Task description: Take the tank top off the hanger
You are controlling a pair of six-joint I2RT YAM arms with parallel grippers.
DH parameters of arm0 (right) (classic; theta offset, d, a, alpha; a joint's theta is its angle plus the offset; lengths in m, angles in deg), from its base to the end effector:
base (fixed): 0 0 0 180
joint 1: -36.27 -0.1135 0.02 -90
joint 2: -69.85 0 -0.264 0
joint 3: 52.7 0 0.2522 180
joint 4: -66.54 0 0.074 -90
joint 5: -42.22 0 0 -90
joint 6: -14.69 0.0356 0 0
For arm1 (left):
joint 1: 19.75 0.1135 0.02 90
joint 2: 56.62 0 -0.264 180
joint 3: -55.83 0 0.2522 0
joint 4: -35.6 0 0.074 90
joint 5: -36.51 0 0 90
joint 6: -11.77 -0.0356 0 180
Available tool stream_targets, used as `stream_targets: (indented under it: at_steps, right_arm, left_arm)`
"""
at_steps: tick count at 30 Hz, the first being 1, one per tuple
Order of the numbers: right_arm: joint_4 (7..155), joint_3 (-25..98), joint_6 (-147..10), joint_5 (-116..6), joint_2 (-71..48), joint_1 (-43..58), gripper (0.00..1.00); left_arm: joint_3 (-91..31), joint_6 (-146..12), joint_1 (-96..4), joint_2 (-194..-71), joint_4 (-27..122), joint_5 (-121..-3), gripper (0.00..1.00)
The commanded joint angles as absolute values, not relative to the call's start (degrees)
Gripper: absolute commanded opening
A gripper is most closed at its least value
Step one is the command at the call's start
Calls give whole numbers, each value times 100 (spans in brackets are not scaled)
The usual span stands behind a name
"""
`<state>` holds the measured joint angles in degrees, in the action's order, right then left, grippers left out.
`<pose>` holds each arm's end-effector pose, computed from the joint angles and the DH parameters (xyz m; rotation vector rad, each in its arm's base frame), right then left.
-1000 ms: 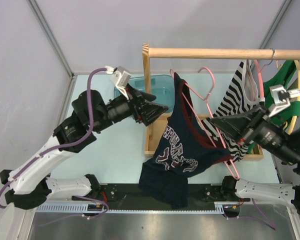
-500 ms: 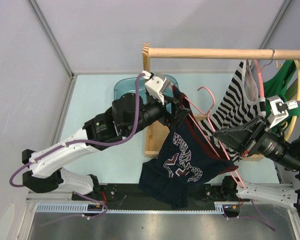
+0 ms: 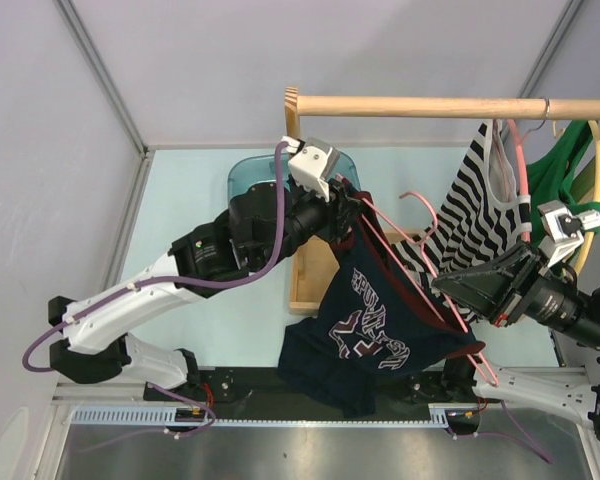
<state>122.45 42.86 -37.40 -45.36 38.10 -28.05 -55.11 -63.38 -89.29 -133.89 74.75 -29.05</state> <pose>0.0080 0.0132 0.4938 -0.3275 1.5655 1.4081 0.1109 -0.2550 0.5007 0.4787 1.6464 -0.7568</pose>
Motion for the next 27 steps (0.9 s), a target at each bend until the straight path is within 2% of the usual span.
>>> stream_targets:
  at_steps: [1, 2, 3, 5, 6, 7, 11, 16, 22, 27]
  right_arm:
    - [12292, 4464, -3892, -5154, 3988, -2781, 0]
    - [12371, 4473, -3945, -5251, 4014, -2789, 0]
    - [12537, 4482, -4015, -5357, 4040, -2781, 0]
    - [12758, 4508, -4086, -5524, 4067, -2772, 0]
    - [12941, 4491, -4112, -5568, 4145, -2772, 0]
    - [13013, 4482, -4147, -5604, 4190, -2763, 0]
    - [13259, 4447, -4262, -5928, 4532, -2745, 0]
    - [12865, 4271, -4218, -6710, 4937, -2702, 0]
    - [12707, 4157, -4165, -6616, 4981, -2394, 0]
    - [11784, 3902, -3858, -6150, 5086, -2104, 0]
  left_arm:
    - [-5864, -6514, -8954, -13334, 7668, -2704, 30]
    - [-5882, -6566, -8954, -13317, 7695, -2695, 28]
    - [-5891, -6593, -8954, -13291, 7722, -2678, 18]
    - [-5900, -6636, -8954, -13212, 7774, -2669, 13]
    - [-5900, -6637, -8954, -13185, 7801, -2643, 4]
    - [-5909, -6645, -8954, -13150, 7862, -2608, 1]
    - [-6014, -6716, -8954, -13036, 8073, -2195, 0]
    - [-6216, -6707, -8866, -13071, 8310, -2097, 0]
    - [-6033, -6523, -8848, -13019, 8311, -2308, 0]
    - [-5392, -6268, -8848, -12843, 8118, -2712, 0]
